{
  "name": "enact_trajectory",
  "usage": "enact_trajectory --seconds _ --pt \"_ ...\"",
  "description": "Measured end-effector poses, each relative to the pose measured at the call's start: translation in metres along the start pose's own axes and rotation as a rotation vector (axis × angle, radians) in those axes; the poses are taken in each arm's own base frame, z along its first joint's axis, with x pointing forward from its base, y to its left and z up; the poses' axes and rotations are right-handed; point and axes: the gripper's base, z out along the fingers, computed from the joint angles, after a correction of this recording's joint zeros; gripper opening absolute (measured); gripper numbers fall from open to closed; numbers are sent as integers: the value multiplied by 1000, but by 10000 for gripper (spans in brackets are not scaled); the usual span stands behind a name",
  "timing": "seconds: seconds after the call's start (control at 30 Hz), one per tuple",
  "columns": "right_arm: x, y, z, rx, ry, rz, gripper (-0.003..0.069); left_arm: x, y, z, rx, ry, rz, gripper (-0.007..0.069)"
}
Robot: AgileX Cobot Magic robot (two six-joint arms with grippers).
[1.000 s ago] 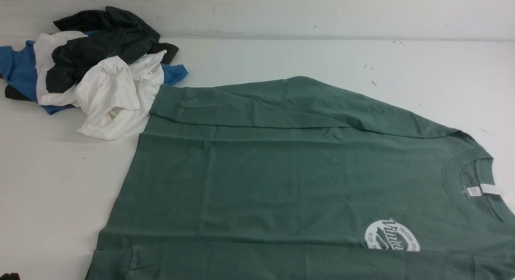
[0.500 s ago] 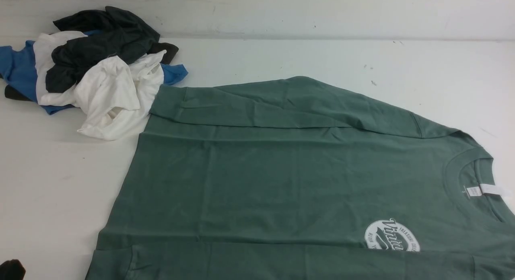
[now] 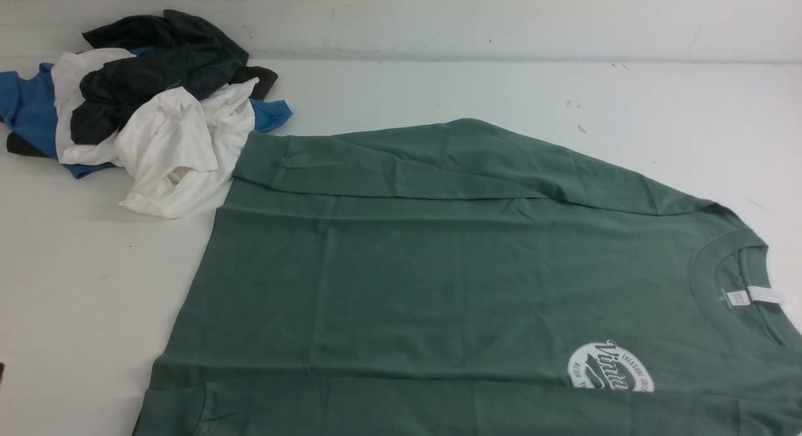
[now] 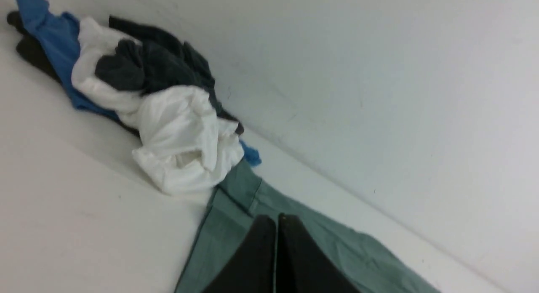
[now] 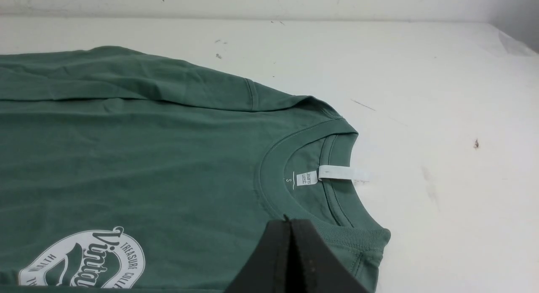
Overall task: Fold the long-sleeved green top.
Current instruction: Use the left arm to clamp the cuff closest to it
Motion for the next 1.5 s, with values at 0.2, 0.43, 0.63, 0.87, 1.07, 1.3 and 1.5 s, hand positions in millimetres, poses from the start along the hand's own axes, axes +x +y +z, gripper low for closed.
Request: enact_trajectory --seconds 0.2,0.43,0.63,0.87,1.07,1.3,1.5 --pt "0 0 0 0 0 -1 -15 -35 -8 -6 59 -350 -12 -4" --pt "0 0 0 0 0 -1 -15 -103 -64 -31 212 -545 119 -4" --pt "0 0 0 1 0 -5 -15 -119 -91 -32 200 -306 264 -4" --pt "-6 2 0 -30 -81 200 -15 -82 -83 35 -76 612 361 -4" --pt "-24 -5 -3 -65 -293 818 -15 -36 -54 71 -208 1192 398 -4" --pt "-27 -22 -7 -5 -439 1290 -15 -13 -38 91 -209 1434 436 -4" --pt "-25 -27 -8 37 -467 1394 -15 -19 -41 96 -223 1403 442 -4"
